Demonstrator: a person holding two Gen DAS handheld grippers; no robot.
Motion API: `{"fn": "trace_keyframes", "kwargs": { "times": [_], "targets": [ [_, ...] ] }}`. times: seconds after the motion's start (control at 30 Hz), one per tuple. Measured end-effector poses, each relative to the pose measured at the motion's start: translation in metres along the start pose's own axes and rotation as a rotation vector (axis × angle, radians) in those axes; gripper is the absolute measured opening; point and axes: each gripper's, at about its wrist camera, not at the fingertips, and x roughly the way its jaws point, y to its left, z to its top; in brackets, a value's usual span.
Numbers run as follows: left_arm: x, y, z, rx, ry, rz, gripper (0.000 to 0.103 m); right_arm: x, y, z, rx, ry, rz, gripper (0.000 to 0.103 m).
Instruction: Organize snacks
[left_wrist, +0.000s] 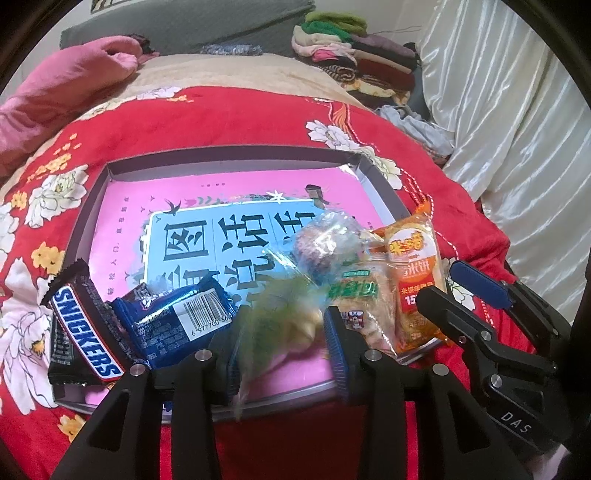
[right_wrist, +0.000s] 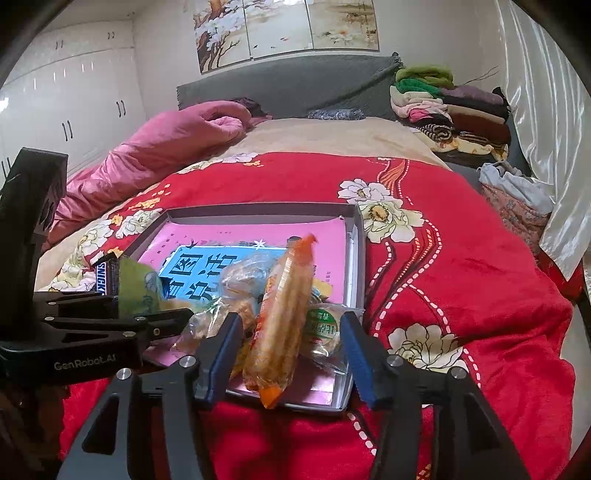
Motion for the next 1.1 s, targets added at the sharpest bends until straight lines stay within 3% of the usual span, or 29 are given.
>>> {"fn": "trace_keyframes", "kwargs": {
  "times": [0.27,0.47,0.63,0.77,0.97,1.1],
  "targets": [
    [-0.005,0.0,0.001,0.001,-0.004,-0.002,0.041,-0.001,-0.001,0.001,0.003,-0.009,-0.004,0.056],
    [-0.01,0.001,0.001,0.001,-0.01,-0.004,0.047,-0.005,0.001,0.002,-0.005,-0.028,-0.002,0.06],
    [-0.015,0.001,0.001,0.002,-0.019,-0.005,0.057,-0.01,0.004,0.003,-0.015,-0.052,0.005,0.062],
    [-0.021,0.001,0.002,0.001,-0.032,-0.002,0.063,-0.02,0.007,0.006,-0.029,-0.102,0.012,0.071],
    [-0.031,0.005,0.004,-0.001,-0.052,0.01,0.074,-0.029,0.011,0.009,-0.044,-0.146,0.013,0.076],
    [-0.036,0.007,0.004,-0.003,-0.061,0.02,0.076,-0.031,0.012,0.009,-0.048,-0.152,0.011,0.08]
  ]
}}
